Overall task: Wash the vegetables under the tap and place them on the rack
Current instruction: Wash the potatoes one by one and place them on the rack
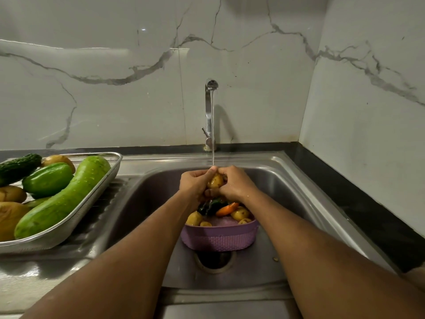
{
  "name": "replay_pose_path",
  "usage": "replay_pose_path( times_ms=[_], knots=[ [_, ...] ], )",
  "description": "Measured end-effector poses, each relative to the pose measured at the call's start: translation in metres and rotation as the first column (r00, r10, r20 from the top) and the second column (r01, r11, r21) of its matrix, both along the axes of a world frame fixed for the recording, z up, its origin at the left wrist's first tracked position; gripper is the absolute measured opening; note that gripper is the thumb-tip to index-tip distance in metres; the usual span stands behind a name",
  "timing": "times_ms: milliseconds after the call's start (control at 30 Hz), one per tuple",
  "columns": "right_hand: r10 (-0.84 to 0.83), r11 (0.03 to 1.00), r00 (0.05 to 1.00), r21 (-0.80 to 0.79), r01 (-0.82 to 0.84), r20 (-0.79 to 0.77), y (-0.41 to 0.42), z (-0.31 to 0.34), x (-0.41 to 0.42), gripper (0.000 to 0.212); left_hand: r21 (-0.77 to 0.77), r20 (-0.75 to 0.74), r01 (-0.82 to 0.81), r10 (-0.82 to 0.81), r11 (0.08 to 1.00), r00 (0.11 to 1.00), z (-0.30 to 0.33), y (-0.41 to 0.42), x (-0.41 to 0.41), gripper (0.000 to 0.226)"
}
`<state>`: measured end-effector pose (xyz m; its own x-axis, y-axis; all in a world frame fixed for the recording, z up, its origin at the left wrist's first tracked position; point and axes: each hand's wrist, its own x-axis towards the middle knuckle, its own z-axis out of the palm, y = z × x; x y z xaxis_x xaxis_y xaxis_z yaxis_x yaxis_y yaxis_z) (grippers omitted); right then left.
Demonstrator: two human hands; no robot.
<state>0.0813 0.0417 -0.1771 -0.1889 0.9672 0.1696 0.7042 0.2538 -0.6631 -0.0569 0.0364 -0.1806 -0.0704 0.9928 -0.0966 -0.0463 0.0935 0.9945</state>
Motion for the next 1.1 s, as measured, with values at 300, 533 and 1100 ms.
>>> replay_pose_path(
  times_ms=[300, 533, 1100],
  knots=[
    [-0.004, 0.979, 0.98, -0.201, -0.037, -0.2, 0.0, -0.002, 0.013, 0.079, -0.138, 0.039, 0.264, -0.262, 0.954, 0.964, 0.014, -0.006, -0.014, 0.025],
    [-0.029, 0.995, 0.99, -0.095, 0.015, -0.14, -0.005, 0.005, 0.007, 0.054, -0.095, 0.053, 0.046, -0.041, 0.994, 0.998, 0.015, -0.005, -0.001, 0.019],
    [-0.036, 0.989, 0.976, -0.147, 0.005, -0.214, -0.006, 0.005, 0.015, 0.074, -0.146, 0.153, 0.279, -0.257, 0.949, 0.954, 0.022, -0.007, -0.018, 0.028]
  ],
)
